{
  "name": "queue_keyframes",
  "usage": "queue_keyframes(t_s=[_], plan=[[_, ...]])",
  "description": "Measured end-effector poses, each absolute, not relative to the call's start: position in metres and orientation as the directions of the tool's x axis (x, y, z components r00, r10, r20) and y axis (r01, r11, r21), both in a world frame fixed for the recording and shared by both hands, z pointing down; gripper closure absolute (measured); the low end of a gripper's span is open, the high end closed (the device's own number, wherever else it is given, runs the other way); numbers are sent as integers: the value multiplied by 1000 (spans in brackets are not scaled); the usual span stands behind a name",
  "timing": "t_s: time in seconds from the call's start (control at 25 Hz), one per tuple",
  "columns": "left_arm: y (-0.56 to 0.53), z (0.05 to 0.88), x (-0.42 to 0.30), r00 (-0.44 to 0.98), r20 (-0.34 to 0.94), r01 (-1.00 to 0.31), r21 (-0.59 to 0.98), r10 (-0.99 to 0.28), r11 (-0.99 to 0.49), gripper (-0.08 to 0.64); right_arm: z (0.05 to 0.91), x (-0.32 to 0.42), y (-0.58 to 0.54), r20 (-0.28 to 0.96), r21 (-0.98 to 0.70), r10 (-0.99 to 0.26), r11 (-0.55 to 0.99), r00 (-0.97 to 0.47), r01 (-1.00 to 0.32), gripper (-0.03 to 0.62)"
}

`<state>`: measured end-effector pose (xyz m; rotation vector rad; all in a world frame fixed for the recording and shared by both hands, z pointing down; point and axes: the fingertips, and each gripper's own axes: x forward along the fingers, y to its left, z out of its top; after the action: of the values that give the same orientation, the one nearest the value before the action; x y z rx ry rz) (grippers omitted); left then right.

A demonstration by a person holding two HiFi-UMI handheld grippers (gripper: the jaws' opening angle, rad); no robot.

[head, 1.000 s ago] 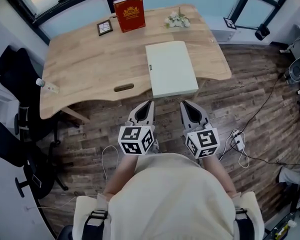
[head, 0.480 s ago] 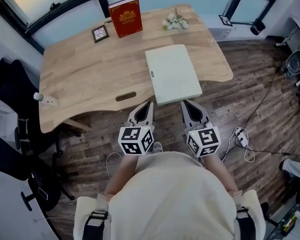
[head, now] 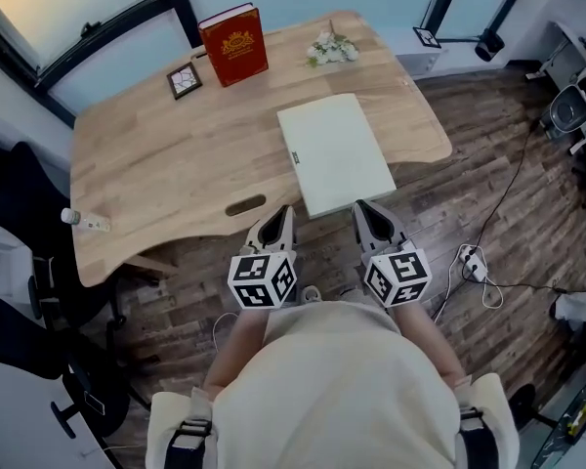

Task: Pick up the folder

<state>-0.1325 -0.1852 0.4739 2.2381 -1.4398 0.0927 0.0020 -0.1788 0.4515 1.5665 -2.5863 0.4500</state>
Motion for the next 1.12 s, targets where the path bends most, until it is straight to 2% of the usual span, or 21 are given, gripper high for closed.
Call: queue_keyframes(t_s=[0.24, 0.64, 1.12], plan=[[-191, 478, -138, 446, 301, -870, 367, -843, -330, 540, 477, 12, -187, 201, -472, -846, 358, -494, -806, 574], [-195, 483, -126, 458, 307, -865, 370, -834, -339, 540, 537, 38, -196, 188, -765, -829, 213, -527, -607, 574], [-214, 492, -135, 391, 329, -887, 382, -860, -258, 540, 600, 61, -212, 123, -954, -824, 54, -553, -293, 571]])
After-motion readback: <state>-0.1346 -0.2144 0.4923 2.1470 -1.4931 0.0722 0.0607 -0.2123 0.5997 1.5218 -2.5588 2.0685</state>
